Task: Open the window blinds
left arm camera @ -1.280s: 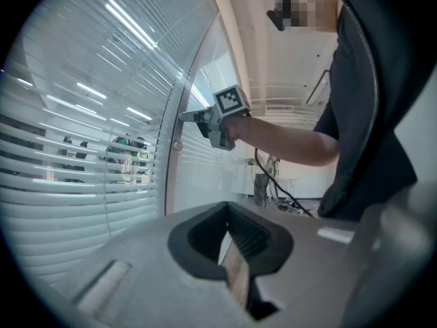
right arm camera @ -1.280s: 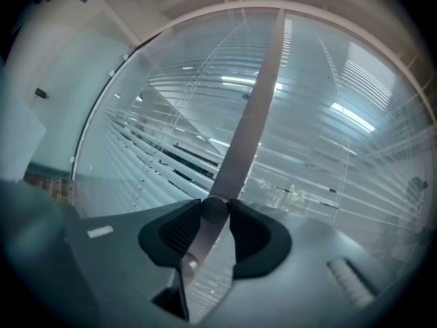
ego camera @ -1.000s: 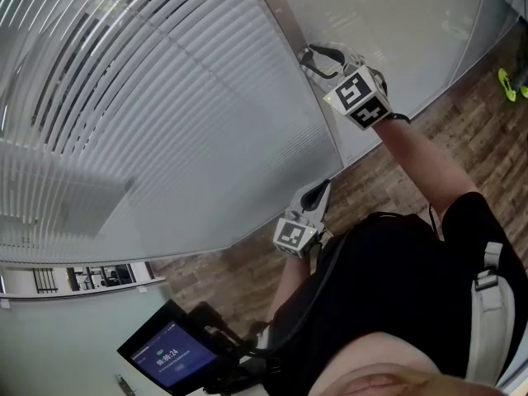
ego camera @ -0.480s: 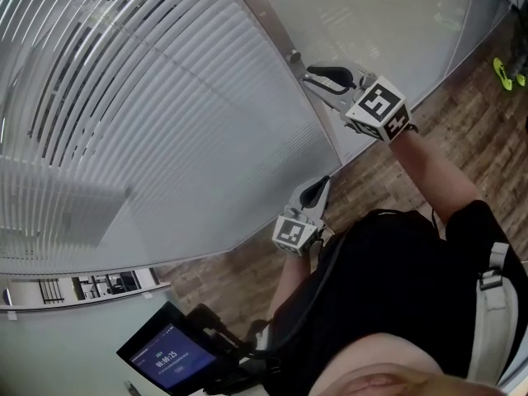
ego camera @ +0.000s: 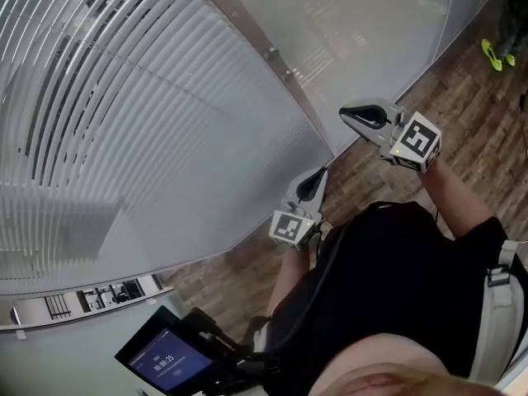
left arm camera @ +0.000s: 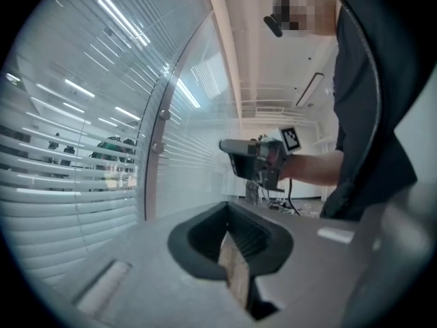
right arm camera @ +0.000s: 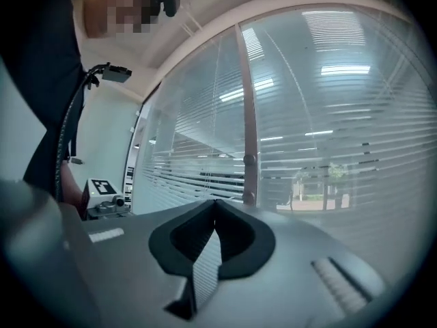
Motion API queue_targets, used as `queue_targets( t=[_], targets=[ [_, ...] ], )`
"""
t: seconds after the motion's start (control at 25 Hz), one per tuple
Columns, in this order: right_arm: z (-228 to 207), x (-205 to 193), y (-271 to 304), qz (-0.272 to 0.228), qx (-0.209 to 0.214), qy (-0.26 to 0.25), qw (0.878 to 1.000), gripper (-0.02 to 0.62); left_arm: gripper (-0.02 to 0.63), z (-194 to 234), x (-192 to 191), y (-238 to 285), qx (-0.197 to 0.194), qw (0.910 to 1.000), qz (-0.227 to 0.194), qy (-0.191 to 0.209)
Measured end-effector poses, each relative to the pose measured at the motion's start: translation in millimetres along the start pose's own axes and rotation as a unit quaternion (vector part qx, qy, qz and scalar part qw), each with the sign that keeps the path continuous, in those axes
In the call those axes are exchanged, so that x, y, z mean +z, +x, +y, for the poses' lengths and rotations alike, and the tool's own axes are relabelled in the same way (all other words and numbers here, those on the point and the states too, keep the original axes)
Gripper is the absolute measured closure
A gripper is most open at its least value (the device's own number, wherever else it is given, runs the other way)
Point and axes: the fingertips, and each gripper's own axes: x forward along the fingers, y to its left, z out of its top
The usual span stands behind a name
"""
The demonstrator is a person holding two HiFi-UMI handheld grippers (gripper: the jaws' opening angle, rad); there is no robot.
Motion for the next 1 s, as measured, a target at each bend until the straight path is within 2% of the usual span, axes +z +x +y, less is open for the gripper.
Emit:
queue_targets(
  t=[0.16,0.4,0.52,0.64,1.0],
  targets=[
    [17.1,-30.4,-36.2,-0.004,0.023,0.001,1.0,0.589,0.603,-5.3,2.5,7.2,-0.013,0.9998,0.012,-0.001],
    [28.2,-64.0,-71.0,0.0,0.017,0.056,0.998,0.589,0.603,-11.6,-2.6,13.4,-0.019,0.9996,0.018,-0.008],
    [26.7,-64.0,-76.8,-0.006,0.021,0.069,0.997,0.589,0.603,-15.9,0.6,28.7,-0.028,0.9994,0.011,-0.017],
    [24.3,-64.5,-79.9,-0.006,0.029,0.073,0.997,0.59,0.603,-21.3,11.8,42.1,-0.033,0.9994,0.006,-0.007],
    [42.2,-69.7,-54.0,0.021,0.044,0.079,0.996,0.591,0.603,-13.3,21.8,31.2,-0.033,0.9994,0.009,0.005]
  ],
)
